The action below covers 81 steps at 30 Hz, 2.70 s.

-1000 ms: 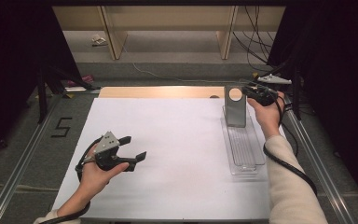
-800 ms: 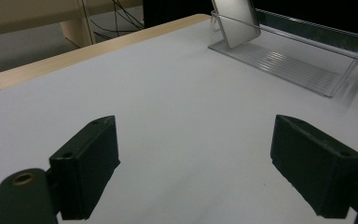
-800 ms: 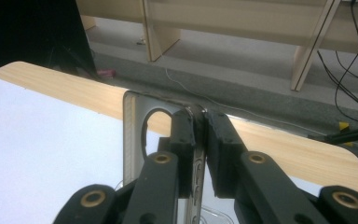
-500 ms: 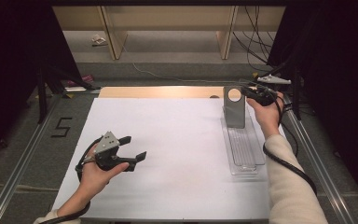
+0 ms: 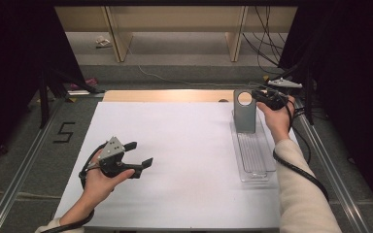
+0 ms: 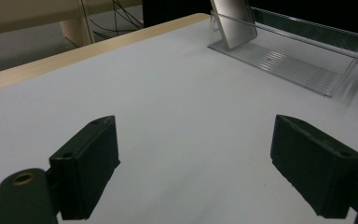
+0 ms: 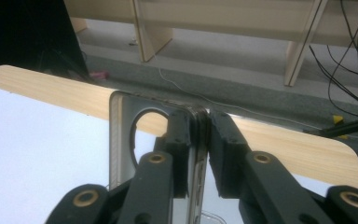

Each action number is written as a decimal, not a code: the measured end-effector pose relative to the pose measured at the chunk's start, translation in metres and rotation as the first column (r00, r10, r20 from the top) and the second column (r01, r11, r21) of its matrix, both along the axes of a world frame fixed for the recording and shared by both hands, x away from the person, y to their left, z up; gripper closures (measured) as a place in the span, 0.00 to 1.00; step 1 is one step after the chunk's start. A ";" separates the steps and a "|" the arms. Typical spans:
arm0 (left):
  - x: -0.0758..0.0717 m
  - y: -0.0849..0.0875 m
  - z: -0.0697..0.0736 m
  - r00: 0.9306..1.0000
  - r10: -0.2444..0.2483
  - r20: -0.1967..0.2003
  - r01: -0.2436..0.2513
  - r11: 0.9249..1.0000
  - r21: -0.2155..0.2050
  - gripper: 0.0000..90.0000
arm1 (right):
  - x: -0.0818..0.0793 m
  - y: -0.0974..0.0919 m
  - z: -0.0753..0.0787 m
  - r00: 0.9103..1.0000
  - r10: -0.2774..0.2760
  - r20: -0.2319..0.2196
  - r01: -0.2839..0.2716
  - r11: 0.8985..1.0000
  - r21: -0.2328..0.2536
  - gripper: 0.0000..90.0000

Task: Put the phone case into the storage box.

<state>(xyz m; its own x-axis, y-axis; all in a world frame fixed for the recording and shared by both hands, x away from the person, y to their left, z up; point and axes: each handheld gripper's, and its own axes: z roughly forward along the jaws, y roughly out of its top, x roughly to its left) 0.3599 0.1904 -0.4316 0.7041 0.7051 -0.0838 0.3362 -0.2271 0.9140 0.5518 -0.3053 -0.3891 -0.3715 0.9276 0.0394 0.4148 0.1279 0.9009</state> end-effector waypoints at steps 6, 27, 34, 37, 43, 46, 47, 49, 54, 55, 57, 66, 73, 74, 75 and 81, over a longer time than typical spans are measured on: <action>0.000 0.000 0.000 1.000 -0.001 0.001 0.001 1.000 0.000 0.17 | 0.003 0.003 -0.003 1.000 -0.016 0.001 0.016 1.000 -0.023 0.80; 0.000 0.000 0.000 1.000 -0.002 0.000 0.002 1.000 0.003 0.17 | 0.008 0.009 -0.008 0.999 -0.038 -0.012 0.037 0.999 -0.037 0.62; 0.000 0.000 0.000 1.000 -0.001 -0.001 0.001 1.000 0.001 0.17 | 0.009 0.010 -0.008 0.999 -0.038 -0.016 0.038 0.998 -0.041 0.60; 0.000 0.000 0.000 1.000 -0.002 0.000 0.002 1.000 0.002 0.17 | 0.009 0.011 -0.008 0.999 -0.037 -0.015 0.036 0.998 -0.042 0.60; 0.000 0.000 0.000 1.000 -0.002 -0.001 0.002 1.000 0.002 0.17 | 0.010 0.012 -0.009 0.999 -0.039 -0.016 0.038 0.998 -0.044 0.58; 0.000 0.000 0.000 1.000 -0.002 0.000 0.002 1.000 0.002 0.17 | 0.011 0.012 -0.009 0.999 -0.041 -0.020 0.040 0.998 -0.044 0.58; 0.000 0.000 0.000 1.000 -0.003 0.001 0.003 1.000 0.002 0.17 | 0.011 0.012 -0.009 0.999 -0.043 -0.021 0.042 0.998 -0.043 0.58; 0.000 0.000 0.000 1.000 -0.001 -0.001 0.001 1.000 0.001 0.17 | 0.011 0.012 -0.010 0.999 -0.045 -0.021 0.044 0.998 -0.043 0.57; 0.000 0.000 0.000 1.000 -0.002 0.000 0.002 1.000 0.002 0.17 | 0.012 0.012 -0.010 0.998 -0.047 -0.032 0.046 0.998 -0.045 0.52; 0.000 0.000 0.000 1.000 -0.002 0.000 0.002 1.000 0.002 0.17 | 0.012 0.012 -0.010 0.998 -0.048 -0.031 0.046 0.998 -0.044 0.51; 0.000 0.000 0.000 1.000 -0.001 0.000 0.001 1.000 0.003 0.17 | 0.012 0.012 -0.010 0.998 -0.053 -0.033 0.052 0.998 -0.042 0.49; 0.000 0.000 0.000 1.000 -0.002 0.001 0.002 1.000 0.003 0.17 | 0.013 0.011 -0.012 0.998 -0.054 -0.044 0.052 0.998 -0.035 0.42; 0.000 0.000 0.000 1.000 -0.002 0.000 0.002 1.000 0.002 0.17 | 0.015 0.012 -0.012 0.997 -0.058 -0.046 0.057 0.998 -0.036 0.36; 0.000 0.000 0.000 1.000 -0.002 0.001 0.002 1.000 0.003 0.17 | 0.015 0.012 -0.012 0.997 -0.061 -0.043 0.060 0.998 -0.036 0.35; 0.000 0.000 0.000 1.000 -0.002 0.001 0.002 1.000 0.004 0.17 | 0.015 0.012 -0.011 0.997 -0.064 -0.043 0.063 0.997 -0.034 0.34; 0.000 0.000 0.000 1.000 -0.001 0.000 0.001 1.000 0.002 0.17 | 0.014 0.013 -0.010 0.997 -0.062 -0.035 0.061 0.998 -0.031 0.34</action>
<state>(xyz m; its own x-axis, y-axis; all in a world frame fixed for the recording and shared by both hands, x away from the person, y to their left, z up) 0.3600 0.1906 -0.4314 0.7049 0.7045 -0.0827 0.3360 -0.2290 0.9136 0.5659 -0.2924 -0.3993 -0.3124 0.9497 0.0237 0.4547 0.1276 0.8814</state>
